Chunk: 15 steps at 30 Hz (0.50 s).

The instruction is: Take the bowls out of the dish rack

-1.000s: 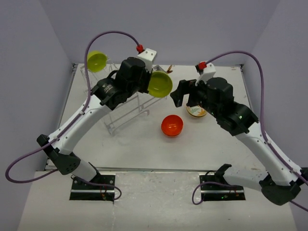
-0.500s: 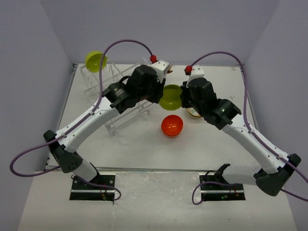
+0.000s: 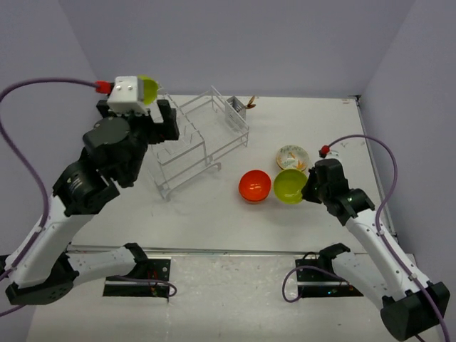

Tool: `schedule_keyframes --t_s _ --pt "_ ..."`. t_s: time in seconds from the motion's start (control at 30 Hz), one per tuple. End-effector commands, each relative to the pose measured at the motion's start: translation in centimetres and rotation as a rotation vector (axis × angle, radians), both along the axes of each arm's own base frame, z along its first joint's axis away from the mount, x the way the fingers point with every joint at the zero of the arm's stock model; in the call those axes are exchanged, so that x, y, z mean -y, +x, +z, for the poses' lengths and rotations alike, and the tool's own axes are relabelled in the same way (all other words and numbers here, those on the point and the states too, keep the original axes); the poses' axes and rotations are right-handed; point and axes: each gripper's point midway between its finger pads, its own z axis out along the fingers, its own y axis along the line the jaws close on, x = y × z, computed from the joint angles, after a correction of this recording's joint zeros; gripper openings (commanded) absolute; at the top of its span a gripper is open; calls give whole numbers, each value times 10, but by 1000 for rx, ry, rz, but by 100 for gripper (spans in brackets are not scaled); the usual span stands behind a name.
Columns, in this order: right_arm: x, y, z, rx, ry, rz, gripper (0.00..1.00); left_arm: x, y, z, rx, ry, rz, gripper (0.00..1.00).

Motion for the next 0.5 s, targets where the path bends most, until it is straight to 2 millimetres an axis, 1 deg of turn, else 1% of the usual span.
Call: schedule_keyframes --t_s 0.0,0.03,0.1,0.13,0.2,0.23,0.3,0.33,0.37,0.4,0.43,0.47 --pt "6 11 -8 51 105 -140 0 -32 -2 7 69 -61 152 100" --pt "14 8 -22 15 75 -178 0 -34 -4 8 72 -65 152 100" --pt "26 6 -34 -9 36 -226 0 -35 -3 4 53 -33 162 100" --pt "28 3 -44 -36 24 -235 0 -32 2 3 41 -12 172 100" --pt "29 3 -50 -64 38 -263 0 -29 8 -2 18 12 177 100" --pt "28 3 -59 -103 36 -266 0 -24 14 -5 7 13 162 100" --pt "25 6 -67 -135 47 -268 0 -15 25 -2 11 -49 85 100" --pt "25 9 -71 -153 51 -272 0 -16 29 -3 10 -67 69 100" --pt "26 10 -82 -198 45 -273 0 -16 33 -1 15 -87 50 100" --pt "28 13 -85 -217 58 -282 0 -22 41 0 14 -105 45 100" --pt "23 15 -87 -234 90 -264 0 -22 47 0 8 -103 47 100" --pt "23 15 -92 -254 87 -248 1 -23 50 -1 0 -96 47 100"
